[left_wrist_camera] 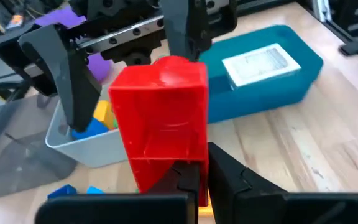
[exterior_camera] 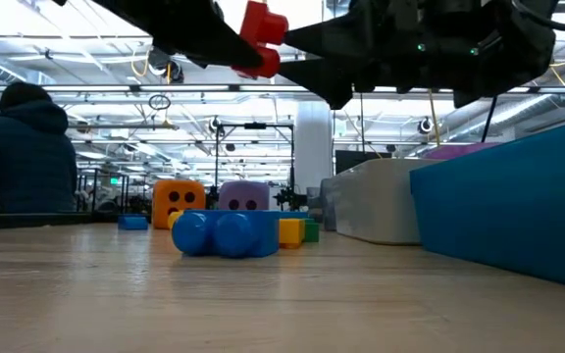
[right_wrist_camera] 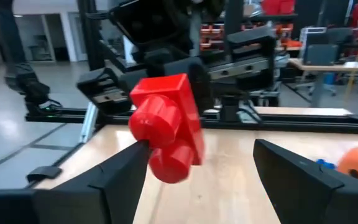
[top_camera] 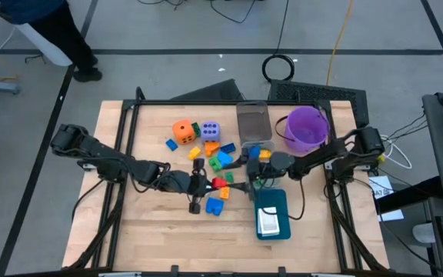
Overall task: Pick & Place Toys
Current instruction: Put the red game piece into the gray bin
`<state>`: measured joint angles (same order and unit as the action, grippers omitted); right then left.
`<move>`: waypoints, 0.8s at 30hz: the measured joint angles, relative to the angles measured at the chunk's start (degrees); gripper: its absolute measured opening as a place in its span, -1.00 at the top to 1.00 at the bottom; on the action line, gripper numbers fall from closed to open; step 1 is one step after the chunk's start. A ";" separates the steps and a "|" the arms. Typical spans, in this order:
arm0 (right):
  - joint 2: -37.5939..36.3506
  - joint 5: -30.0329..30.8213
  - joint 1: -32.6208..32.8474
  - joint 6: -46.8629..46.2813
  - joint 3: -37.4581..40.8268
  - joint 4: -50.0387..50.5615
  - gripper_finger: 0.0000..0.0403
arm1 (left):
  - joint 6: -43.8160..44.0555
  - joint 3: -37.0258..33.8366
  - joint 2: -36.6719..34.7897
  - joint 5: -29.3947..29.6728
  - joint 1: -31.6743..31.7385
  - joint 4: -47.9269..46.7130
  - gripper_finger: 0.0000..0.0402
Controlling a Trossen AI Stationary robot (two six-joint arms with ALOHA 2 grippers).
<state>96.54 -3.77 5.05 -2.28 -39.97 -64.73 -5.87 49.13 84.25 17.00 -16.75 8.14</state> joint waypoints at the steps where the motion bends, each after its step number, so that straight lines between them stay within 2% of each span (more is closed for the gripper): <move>1: 0.44 -0.33 0.01 -0.18 -0.49 -0.01 -0.40 | 0.02 0.00 0.00 0.04 -0.01 -0.28 0.89; 4: 2.11 -0.23 0.18 -0.25 -2.13 -0.36 -0.40 | 0.30 0.02 0.03 0.99 -0.15 0.77 0.85; 11: 2.97 0.71 0.75 0.36 -2.87 -0.03 -0.40 | 0.35 0.15 0.15 1.18 -0.18 0.94 0.95; 18: 2.94 0.98 1.26 0.39 -2.92 -4.28 -0.40 | 0.46 0.15 0.13 1.26 0.22 1.68 0.85; 24: 2.94 1.05 2.06 0.59 -3.92 -3.39 -0.32 | 0.48 0.15 0.13 1.09 0.73 1.96 0.95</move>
<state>99.48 -2.71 7.11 -1.69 -43.89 -68.13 -5.39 49.28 84.38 18.09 -16.03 10.10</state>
